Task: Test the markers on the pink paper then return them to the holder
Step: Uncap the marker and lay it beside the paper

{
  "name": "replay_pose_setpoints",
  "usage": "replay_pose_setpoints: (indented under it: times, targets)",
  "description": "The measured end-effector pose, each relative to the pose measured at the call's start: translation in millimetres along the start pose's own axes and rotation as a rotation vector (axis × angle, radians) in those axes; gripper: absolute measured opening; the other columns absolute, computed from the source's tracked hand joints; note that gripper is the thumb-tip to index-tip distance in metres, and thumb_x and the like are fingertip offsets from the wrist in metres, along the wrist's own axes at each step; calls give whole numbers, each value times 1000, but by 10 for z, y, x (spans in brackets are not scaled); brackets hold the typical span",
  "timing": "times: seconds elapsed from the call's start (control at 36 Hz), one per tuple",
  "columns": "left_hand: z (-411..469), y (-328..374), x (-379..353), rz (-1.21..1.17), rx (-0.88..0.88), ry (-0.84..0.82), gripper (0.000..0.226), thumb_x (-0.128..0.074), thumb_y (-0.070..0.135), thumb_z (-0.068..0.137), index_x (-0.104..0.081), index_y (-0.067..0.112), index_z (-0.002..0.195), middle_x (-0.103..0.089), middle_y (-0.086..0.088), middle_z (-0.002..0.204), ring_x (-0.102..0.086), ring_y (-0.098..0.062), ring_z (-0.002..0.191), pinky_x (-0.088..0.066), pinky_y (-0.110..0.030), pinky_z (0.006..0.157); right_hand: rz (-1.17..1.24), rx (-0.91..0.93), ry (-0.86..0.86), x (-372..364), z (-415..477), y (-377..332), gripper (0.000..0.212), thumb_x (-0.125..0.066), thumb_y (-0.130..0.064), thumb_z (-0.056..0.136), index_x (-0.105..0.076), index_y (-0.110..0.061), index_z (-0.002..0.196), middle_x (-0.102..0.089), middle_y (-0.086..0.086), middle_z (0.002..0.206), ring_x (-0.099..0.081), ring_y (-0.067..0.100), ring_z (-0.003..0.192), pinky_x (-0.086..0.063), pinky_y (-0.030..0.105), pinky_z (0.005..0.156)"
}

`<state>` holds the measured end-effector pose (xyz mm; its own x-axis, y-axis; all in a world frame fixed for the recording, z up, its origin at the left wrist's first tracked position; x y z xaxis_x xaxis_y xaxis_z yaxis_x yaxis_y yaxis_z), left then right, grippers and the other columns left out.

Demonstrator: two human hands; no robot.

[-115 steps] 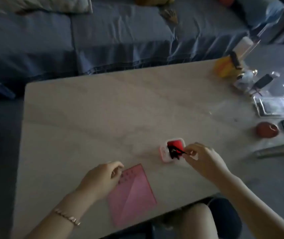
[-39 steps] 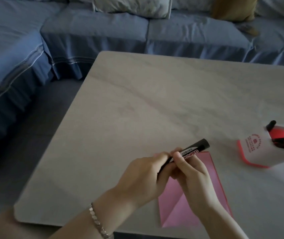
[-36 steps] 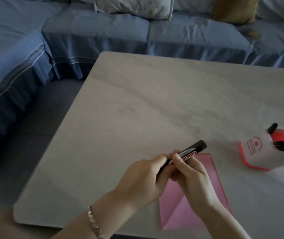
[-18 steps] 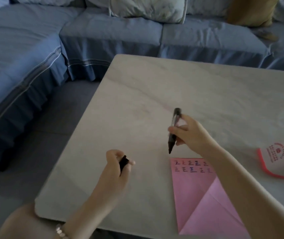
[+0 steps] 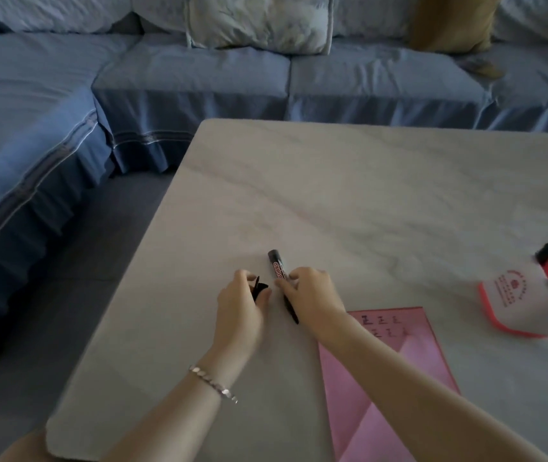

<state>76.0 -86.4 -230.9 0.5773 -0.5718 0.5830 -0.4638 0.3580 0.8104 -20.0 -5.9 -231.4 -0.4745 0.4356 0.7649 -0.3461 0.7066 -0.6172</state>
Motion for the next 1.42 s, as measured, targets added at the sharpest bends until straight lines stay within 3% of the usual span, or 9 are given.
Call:
replay_pose_setpoints:
  times: [0.11,0.22,0.39,0.47,0.64,0.75,0.97,1.22,1.42]
  targets:
    - [50,-32,-103,156,-108,-38,5,-59,11,84,-55,13,86,-58,-6,84,-55,-25,81,-31,-25,63,51,18,35,115,-112,99,37,-44,-31,90,-59,-2,73,-62,17,80,-53,34,75,-47,37,66]
    - [73,-82,-88,313,-175,-67,28,-61,17,82,-41,21,63,-48,-7,69,-51,-33,71,-19,-29,56,107,22,-3,390,-365,273,24,-46,-22,88,-64,-8,94,-64,8,81,-55,26,76,-48,32,71]
    - [-44,167,-49,481,-255,31,33,-71,8,75,-60,2,105,-61,-21,97,-51,-41,95,-38,-46,81,58,4,84,1118,-838,694,23,-53,-23,87,-66,-21,106,-64,-7,82,-58,9,73,-45,20,72]
    - [-124,394,-131,384,-330,-19,30,-69,2,74,-60,4,103,-60,-18,92,-53,-40,91,-41,-48,80,-7,28,287,1577,-1022,918,19,-59,-18,83,-70,-20,99,-59,-15,70,-53,-1,62,-38,7,61]
    - [-333,799,-332,200,-403,-234,12,-58,15,87,-62,18,97,-62,8,91,-55,-1,82,-36,-3,70,-212,-14,654,2292,-1155,1204,17,-62,-18,80,-70,-19,96,-61,-4,94,-53,6,71,-40,13,66]
    - [-405,895,-373,173,-420,-340,12,-52,20,90,-58,30,87,-61,17,86,-55,9,83,-37,-5,65,-401,-186,587,2394,-1023,1300,27,-57,-32,84,-66,-25,107,-60,10,104,-50,32,100,-42,37,82]
    - [-484,830,-307,122,-408,-393,10,-56,21,89,-61,26,84,-65,15,78,-58,5,79,-44,-7,62,-510,-233,554,2267,-872,1460,16,-59,-17,83,-73,-13,91,-66,12,102,-46,33,94,-32,35,79]
    - [-525,843,-329,92,-508,-307,13,-59,13,87,-61,24,93,-58,17,95,-52,10,93,-40,-1,73,-432,224,946,2314,-1277,954,11,-64,-15,81,-70,-9,88,-69,8,84,-58,28,78,-42,32,67]
    - [-592,931,-284,-12,-537,-365,44,-51,45,87,-41,31,127,-40,31,118,-31,26,112,-22,7,88,146,393,631,1843,-1320,489,14,-66,-23,75,-69,-20,89,-59,-17,79,-55,-7,78,-42,5,73]
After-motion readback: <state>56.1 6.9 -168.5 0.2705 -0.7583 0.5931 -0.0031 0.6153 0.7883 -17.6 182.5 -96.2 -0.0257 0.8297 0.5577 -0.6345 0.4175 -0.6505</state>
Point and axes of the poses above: each hand's wrist, its own z-axis towards the middle knuckle, its own x-axis out of the back of the hand, y = z × x, the point moved 2 cm from there along z, towards the middle knuckle
